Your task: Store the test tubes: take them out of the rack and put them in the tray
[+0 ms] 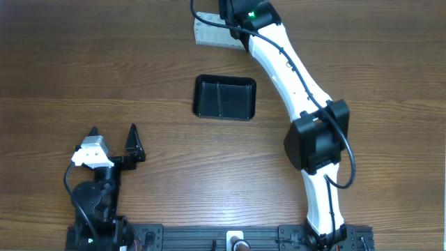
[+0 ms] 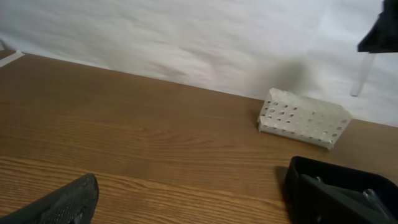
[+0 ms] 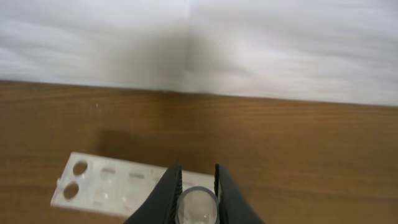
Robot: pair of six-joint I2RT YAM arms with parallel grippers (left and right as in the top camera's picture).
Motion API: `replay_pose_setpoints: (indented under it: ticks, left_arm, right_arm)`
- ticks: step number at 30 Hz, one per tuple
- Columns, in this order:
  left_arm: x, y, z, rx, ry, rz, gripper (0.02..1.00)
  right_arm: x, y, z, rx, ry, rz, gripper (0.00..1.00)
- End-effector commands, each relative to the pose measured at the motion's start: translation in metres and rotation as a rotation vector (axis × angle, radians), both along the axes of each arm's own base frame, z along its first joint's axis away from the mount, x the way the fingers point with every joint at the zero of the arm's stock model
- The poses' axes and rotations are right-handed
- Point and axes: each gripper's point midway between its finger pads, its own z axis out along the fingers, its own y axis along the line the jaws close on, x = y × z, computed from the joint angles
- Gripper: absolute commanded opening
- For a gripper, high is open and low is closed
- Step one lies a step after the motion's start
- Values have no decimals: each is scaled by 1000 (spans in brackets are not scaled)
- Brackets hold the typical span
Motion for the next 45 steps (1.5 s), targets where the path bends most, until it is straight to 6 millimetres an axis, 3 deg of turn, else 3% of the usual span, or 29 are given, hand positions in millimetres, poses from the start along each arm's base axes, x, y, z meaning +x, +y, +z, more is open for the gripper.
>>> replay_pose_setpoints:
  ticks: [1, 10, 16, 22, 31, 45]
  left_arm:
    - [0, 1, -2, 15, 2, 4, 998]
    - [0, 1, -2, 15, 2, 4, 996]
    - [0, 1, -2, 15, 2, 3, 996]
    - [0, 1, -2, 15, 2, 4, 998]
    - [0, 1, -2, 15, 2, 3, 998]
    - [0, 1, -2, 15, 2, 3, 998]
  right_arm:
    - [-30, -3, 23, 71, 42, -56, 93]
    - [-107, 23, -24, 168, 396, -39, 29]
    - [-136, 27, -38, 202, 533, -54, 9]
    - [-160, 16, -50, 173, 641, -96, 27]
    - [-163, 14, -54, 160, 661, -103, 34]
    - [-144, 19, -103, 125, 693, -124, 58]
